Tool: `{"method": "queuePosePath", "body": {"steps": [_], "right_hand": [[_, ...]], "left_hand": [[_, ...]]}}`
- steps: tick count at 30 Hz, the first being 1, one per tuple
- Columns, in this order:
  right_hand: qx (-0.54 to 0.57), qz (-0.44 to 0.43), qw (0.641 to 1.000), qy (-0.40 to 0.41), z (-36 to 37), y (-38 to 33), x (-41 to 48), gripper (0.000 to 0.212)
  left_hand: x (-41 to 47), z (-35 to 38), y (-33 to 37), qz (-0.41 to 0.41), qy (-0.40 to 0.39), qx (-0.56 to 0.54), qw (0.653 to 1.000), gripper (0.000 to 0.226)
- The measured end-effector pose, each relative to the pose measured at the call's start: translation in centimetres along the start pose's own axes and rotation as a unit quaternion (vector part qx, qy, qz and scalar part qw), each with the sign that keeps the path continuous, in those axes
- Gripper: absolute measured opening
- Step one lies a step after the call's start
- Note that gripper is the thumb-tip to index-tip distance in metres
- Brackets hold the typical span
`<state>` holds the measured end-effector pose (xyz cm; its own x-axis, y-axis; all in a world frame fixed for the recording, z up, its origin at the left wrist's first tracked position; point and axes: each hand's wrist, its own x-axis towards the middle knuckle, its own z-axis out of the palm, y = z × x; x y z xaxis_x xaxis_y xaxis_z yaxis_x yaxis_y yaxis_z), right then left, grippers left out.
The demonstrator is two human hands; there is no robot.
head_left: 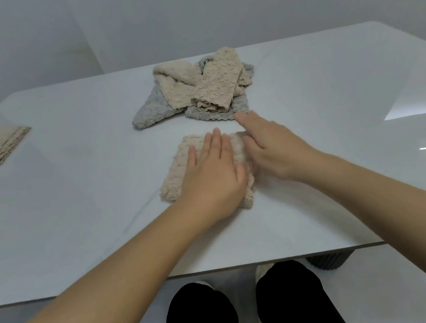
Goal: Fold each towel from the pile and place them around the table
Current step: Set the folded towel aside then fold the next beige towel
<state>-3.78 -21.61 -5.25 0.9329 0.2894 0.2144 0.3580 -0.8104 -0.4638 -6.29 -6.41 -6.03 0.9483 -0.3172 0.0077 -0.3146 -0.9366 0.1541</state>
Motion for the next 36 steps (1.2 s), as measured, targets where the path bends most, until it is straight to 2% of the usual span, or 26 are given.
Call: {"method": "queuePosePath", "body": {"steps": [4, 12, 14, 16, 19, 21, 23, 28, 31, 34, 36], "right_hand": [[-0.101, 0.029, 0.989, -0.108, 1.8, 1.5, 0.3, 0.052], [-0.134, 0.047, 0.983, -0.115, 2.0, 1.5, -0.3, 0.055], [-0.119, 0.050, 0.984, -0.120, 1.8, 1.5, -0.1, 0.054], [-0.101, 0.049, 0.986, -0.122, 1.3, 1.4, 0.1, 0.049], [-0.074, 0.049, 0.994, -0.063, 0.5, 0.7, 0.7, 0.036], [-0.043, 0.053, 0.997, -0.030, 0.0, -0.2, 1.3, 0.041], [-0.023, 0.062, 0.997, -0.031, -0.3, -0.9, 1.8, 0.043], [-0.054, 0.082, 0.994, -0.043, -0.4, -1.3, 1.6, 0.035], [-0.077, 0.088, 0.992, -0.048, -0.2, -1.5, 0.8, 0.031], [-0.070, 0.101, 0.991, -0.059, -0.6, -1.8, 0.3, 0.043], [-0.070, 0.094, 0.993, -0.022, -1.0, -1.9, 0.5, 0.048]], "left_hand": [[0.2, 1.0, 0.4, -0.007, -0.014, 0.029, 0.999, 0.064], [0.2, 1.1, 0.1, 0.014, -0.001, 0.024, 1.000, 0.064], [-0.5, 0.7, -0.9, 0.059, 0.008, -0.008, 0.998, 0.068], [-1.9, -0.1, -2.7, 0.151, 0.031, -0.036, 0.987, 0.071], [-3.9, -1.0, -6.2, 0.244, 0.085, -0.009, 0.966, 0.066], [-4.3, -1.4, -8.2, 0.227, 0.102, 0.002, 0.968, 0.062], [-4.0, -1.7, -9.8, 0.196, 0.116, 0.018, 0.974, 0.056], [-1.7, -2.6, -12.2, 0.131, 0.177, 0.057, 0.974, 0.035], [0.1, -2.7, -12.2, 0.067, 0.182, 0.058, 0.979, 0.038], [1.0, -2.7, -11.9, -0.024, 0.173, 0.059, 0.983, 0.052], [0.9, -2.9, -11.2, -0.064, 0.183, 0.030, 0.981, 0.061]]}}
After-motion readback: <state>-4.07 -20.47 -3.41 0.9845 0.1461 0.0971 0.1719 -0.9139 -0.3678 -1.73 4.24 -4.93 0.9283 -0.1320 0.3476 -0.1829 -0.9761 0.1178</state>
